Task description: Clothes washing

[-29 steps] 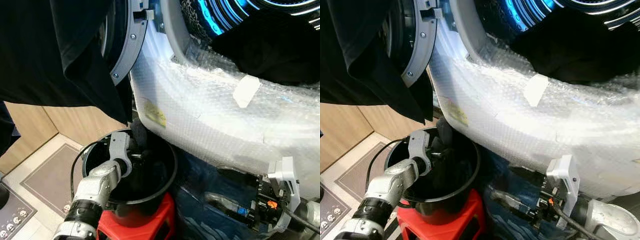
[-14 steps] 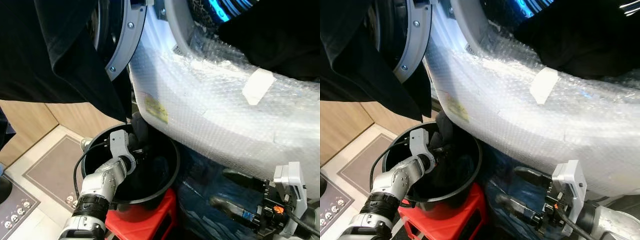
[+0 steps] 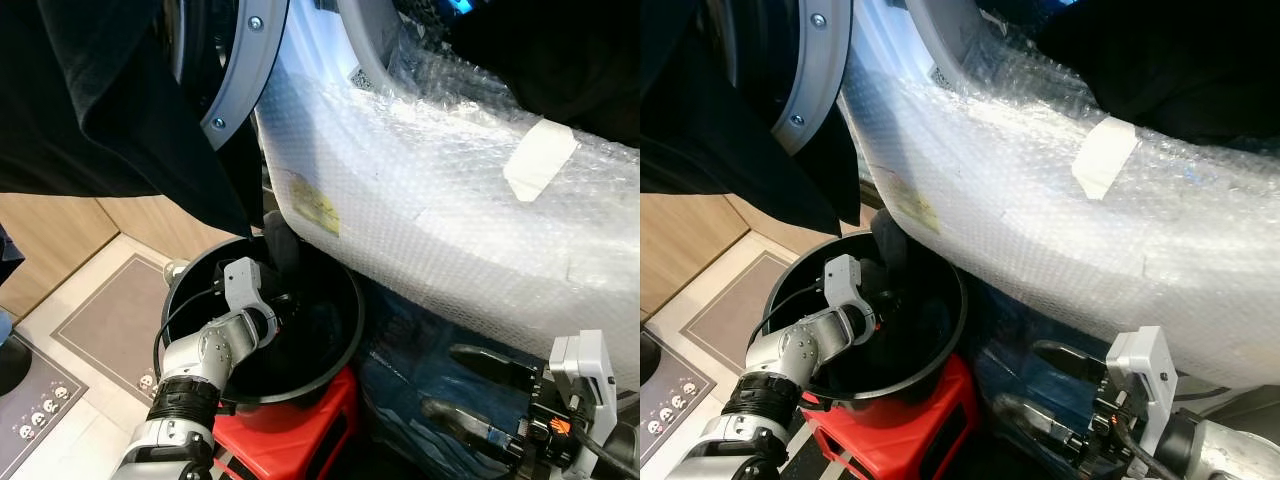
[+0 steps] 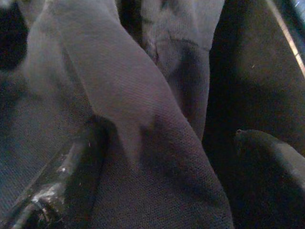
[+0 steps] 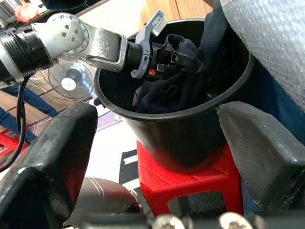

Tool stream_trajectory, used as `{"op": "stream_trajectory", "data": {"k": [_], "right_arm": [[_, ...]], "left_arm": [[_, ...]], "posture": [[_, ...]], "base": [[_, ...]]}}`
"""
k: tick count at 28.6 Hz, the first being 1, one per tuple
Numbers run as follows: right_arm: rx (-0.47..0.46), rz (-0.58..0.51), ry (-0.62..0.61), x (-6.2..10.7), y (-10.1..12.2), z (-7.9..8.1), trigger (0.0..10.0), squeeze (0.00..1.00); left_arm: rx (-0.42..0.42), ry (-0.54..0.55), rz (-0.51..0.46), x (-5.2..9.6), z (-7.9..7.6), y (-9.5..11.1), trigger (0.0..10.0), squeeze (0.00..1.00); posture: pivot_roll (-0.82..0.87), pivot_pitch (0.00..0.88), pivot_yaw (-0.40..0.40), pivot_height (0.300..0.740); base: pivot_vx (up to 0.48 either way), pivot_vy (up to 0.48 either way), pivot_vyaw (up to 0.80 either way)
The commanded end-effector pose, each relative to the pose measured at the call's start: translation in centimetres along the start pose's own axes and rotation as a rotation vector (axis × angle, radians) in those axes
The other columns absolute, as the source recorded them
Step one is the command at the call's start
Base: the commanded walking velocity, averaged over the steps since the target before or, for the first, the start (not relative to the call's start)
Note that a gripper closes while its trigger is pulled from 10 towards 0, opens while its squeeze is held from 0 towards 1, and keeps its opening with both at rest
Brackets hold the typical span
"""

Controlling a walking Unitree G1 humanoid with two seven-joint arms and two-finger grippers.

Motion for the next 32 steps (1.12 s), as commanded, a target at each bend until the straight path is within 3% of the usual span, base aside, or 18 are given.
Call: {"op": "stream_trajectory", "data": {"k": [1,2,3,4,5,32], "right_arm": [[0.018,0.002,0.012,0.2,0.3,0.7,10.0,0.00],[0.017,0.002,0.005,0.2,0.3,0.7,10.0,0.00],[0.016,0.002,0.001,0.2,0.2,0.6,10.0,0.00],[0.015,0.003,-0.001,0.2,0.2,0.6,10.0,0.00],[0.015,0.003,-0.004,0.2,0.1,0.5,10.0,0.00],[0.026,-0.003,-0.006,-0.3,0.2,0.2,10.0,0.00]], "left_arm": [[0.025,0.011,0.044,0.0,0.4,-1.0,10.0,0.00],[0.026,0.006,0.061,0.0,0.4,-1.2,5.9,0.00],[0.023,0.003,0.057,0.1,0.3,-1.1,2.8,0.00],[0.021,0.001,0.053,0.1,0.3,-1.0,2.8,0.00],[0.022,0.000,0.053,0.1,0.3,-1.0,0.0,0.00],[0.030,-0.033,0.033,1.0,0.2,-0.2,0.0,0.00]], "posture": [[-0.15,0.287,0.062,0.740],[-0.15,0.288,0.065,0.740],[-0.15,0.287,0.067,0.740],[-0.15,0.287,0.067,0.740],[-0.15,0.286,0.069,0.740],[-0.13,0.264,0.067,0.740]], "base": [[0.000,0.000,0.00],[0.000,0.000,0.00],[0.000,0.000,0.00],[0.000,0.000,0.00],[0.000,0.000,0.00],[0.000,0.000,0.00]]}}
Point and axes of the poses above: a point about 5 cm out from each wrist's last joint towards the gripper, its own x axis pointing back from the gripper into the wrist, its own y axis along the axis of the wrist's last joint, z = x × y, the point moved 5 cm from there along -x, pointing out of the wrist towards the gripper, and after that the axes turned 2 degrees about -x, right-handed, at the moved point
